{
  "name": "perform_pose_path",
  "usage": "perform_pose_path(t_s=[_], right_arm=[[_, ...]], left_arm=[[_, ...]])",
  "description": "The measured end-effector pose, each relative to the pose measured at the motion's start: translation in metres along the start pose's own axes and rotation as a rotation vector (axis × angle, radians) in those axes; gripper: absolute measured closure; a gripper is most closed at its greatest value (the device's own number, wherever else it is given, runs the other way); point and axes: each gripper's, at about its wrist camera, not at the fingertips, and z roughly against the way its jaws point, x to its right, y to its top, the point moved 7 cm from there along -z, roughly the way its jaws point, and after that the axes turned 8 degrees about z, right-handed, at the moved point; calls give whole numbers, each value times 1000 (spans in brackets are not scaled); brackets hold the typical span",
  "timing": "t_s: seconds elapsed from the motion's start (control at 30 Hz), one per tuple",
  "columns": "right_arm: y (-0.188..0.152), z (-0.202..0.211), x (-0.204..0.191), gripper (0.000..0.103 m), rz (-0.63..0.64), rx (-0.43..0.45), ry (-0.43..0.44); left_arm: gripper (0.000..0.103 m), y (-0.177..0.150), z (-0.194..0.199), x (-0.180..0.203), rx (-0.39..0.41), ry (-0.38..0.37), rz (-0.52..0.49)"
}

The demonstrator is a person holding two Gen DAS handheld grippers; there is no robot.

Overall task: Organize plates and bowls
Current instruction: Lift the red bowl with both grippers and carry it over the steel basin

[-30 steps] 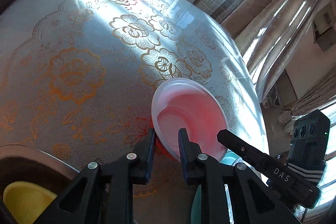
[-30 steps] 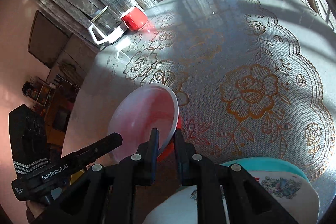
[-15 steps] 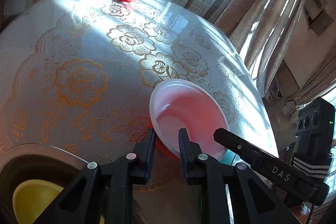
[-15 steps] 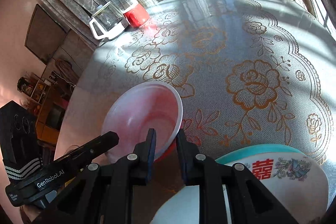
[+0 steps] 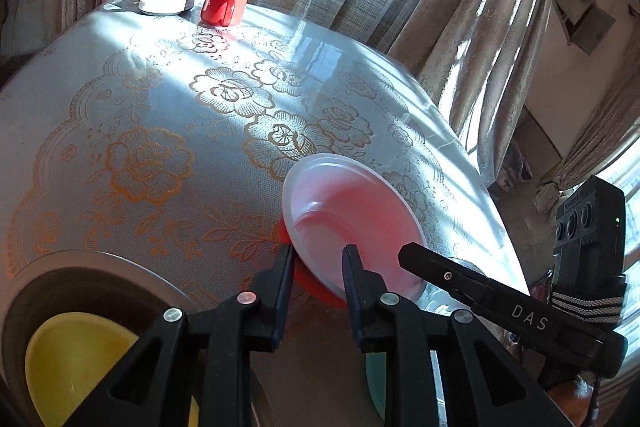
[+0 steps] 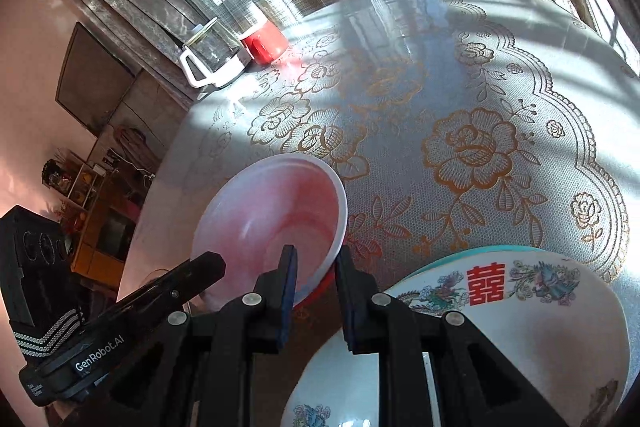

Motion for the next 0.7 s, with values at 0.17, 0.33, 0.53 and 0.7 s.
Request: perform_pose_path(t_s=[0.17, 0.33, 0.53, 0.7], right_arm=[[-7, 10, 1, 83, -23, 17, 23], [-14, 20, -4, 83, -28, 41, 42], [-23, 27, -9, 83, -33, 53, 64], [-33, 30, -12, 83, -40, 57, 82]], left_arm=[[80, -10, 9, 3, 10, -7, -8], [80, -19, 18, 4, 25, 2, -20], [80, -28, 32, 5, 51, 10, -35], [80, -36, 40, 4, 59, 20, -47]])
